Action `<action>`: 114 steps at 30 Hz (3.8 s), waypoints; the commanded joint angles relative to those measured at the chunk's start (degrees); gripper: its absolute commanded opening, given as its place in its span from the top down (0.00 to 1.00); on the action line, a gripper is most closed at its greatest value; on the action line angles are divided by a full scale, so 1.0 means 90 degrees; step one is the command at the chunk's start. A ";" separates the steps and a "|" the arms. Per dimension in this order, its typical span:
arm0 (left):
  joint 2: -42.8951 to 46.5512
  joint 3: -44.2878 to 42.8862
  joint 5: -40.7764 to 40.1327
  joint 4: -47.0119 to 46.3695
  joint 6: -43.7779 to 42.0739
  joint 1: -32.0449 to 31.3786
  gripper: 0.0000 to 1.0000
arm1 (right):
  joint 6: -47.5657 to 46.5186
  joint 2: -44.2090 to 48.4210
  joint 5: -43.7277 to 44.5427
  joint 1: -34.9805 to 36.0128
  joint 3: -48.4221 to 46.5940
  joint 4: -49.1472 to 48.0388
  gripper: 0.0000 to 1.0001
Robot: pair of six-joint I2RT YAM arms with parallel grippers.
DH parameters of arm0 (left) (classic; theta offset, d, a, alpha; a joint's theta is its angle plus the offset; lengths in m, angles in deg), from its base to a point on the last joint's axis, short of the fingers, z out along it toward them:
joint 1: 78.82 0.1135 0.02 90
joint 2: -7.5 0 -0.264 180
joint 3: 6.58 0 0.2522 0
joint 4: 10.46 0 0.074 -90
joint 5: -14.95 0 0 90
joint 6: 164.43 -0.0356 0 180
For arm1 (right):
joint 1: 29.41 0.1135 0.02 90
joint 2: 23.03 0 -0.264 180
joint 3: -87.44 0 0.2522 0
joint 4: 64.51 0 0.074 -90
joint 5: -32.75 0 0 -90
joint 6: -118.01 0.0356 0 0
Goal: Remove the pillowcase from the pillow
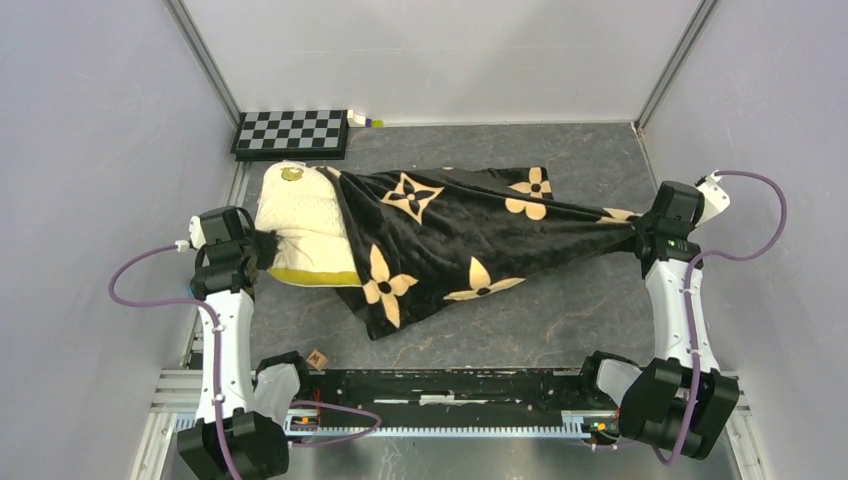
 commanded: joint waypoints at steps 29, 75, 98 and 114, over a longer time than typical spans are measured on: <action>-0.0285 0.0698 0.2929 -0.1413 -0.1918 0.0142 0.98 | -0.1237 -0.0703 -0.5431 0.3166 0.1749 -0.3319 0.02; -0.0008 0.0456 0.1477 -0.0811 -0.2376 -0.0250 0.98 | -0.1267 -0.1978 -0.3729 0.2754 0.0282 -0.3582 0.81; -0.0014 0.0458 0.1581 -0.0827 -0.2414 -0.0243 0.98 | -0.1780 -0.2493 -0.3061 0.3595 -0.0179 -0.2797 1.00; 0.0423 0.0155 -0.0082 -0.0060 -0.2290 -0.0167 0.98 | -0.0570 -0.0251 0.0626 0.1319 0.0875 -0.2353 1.00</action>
